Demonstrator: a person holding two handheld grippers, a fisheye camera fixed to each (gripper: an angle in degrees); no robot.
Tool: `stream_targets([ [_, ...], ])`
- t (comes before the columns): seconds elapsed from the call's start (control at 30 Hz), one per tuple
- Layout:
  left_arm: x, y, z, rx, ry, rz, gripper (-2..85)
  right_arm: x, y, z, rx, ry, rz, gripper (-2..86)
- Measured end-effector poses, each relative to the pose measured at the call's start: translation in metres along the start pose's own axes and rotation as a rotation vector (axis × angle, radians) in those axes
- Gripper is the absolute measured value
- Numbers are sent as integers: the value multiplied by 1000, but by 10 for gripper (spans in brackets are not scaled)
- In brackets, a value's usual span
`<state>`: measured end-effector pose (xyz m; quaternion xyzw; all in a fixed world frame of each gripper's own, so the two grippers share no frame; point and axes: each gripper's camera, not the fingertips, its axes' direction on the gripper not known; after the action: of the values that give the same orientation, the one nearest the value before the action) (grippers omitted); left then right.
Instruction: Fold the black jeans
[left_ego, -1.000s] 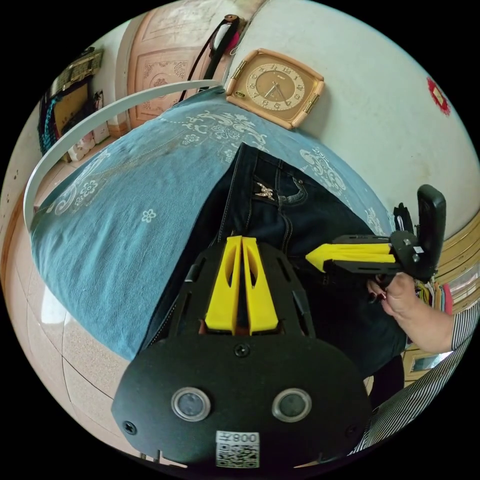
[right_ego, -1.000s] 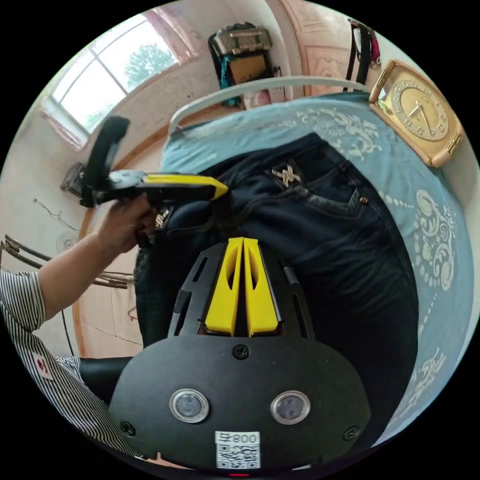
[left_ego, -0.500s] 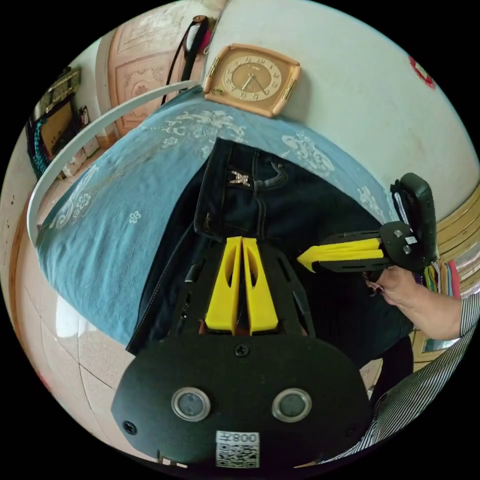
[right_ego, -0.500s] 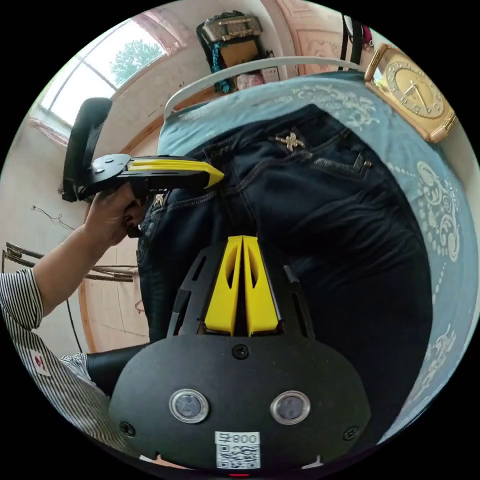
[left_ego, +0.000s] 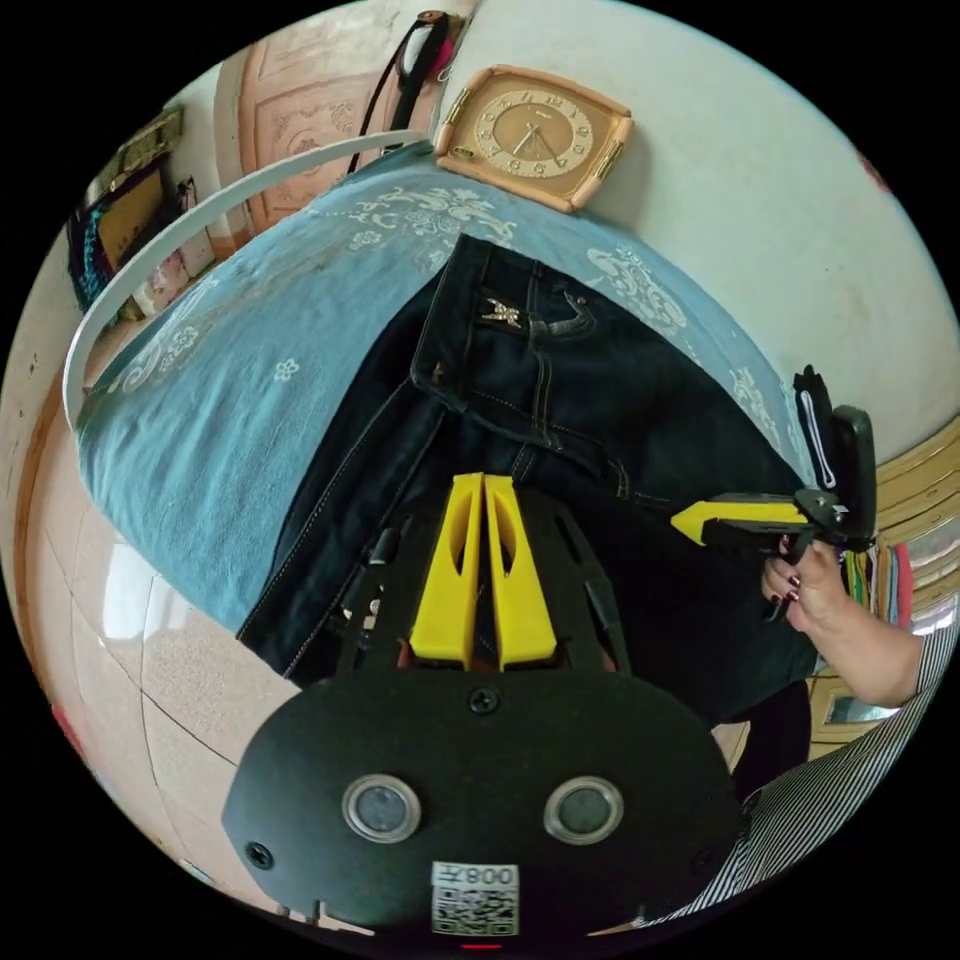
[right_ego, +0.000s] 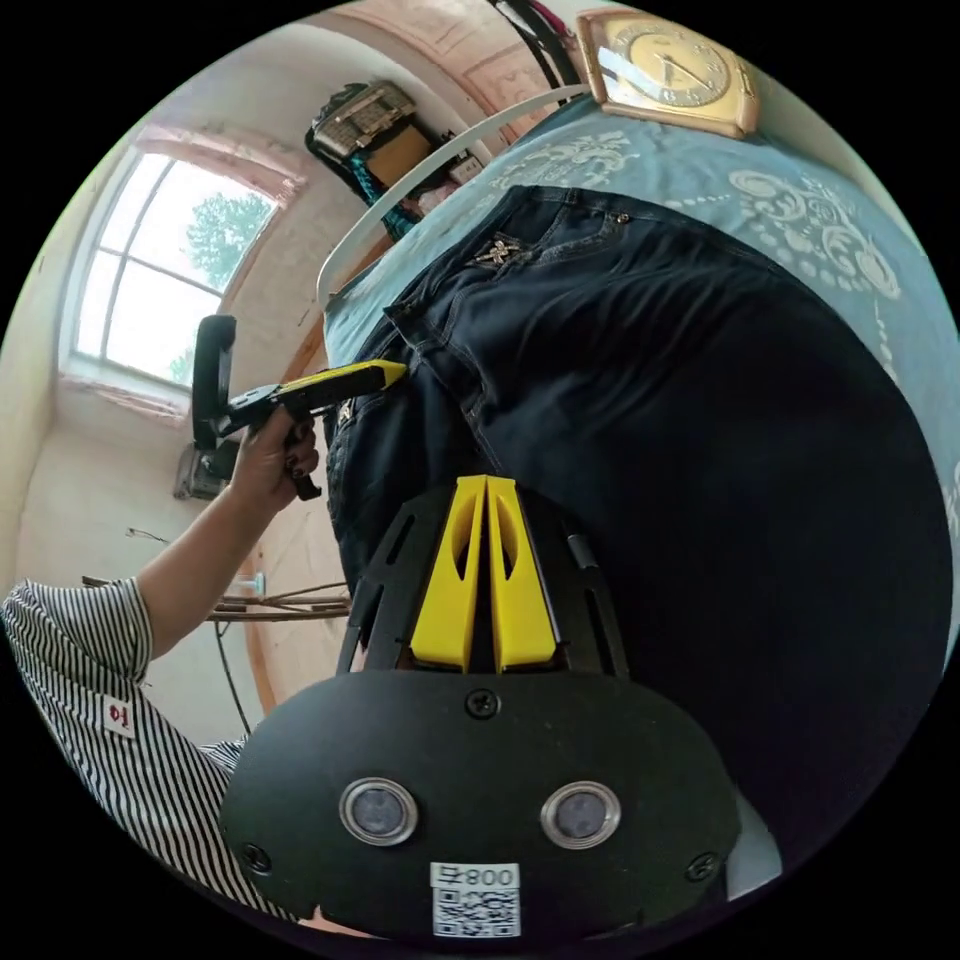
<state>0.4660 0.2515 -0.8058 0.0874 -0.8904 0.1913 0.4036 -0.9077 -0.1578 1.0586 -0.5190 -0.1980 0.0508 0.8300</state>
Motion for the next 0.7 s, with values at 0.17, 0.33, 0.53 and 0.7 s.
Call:
stream_targets([
  [0.17,15,-22,-16,109,62,77,24,21,21,-44,69,53,-26,2],
  [0.33,39,-86,4,62,95,221,62,73,21,-94,120,167,25,7],
  [0.53,73,-154,57,-80,49,314,65,115,14,-129,107,232,47,17],
  [0.7,88,-167,98,-158,-20,293,51,131,24,-85,-79,356,50,6],
])
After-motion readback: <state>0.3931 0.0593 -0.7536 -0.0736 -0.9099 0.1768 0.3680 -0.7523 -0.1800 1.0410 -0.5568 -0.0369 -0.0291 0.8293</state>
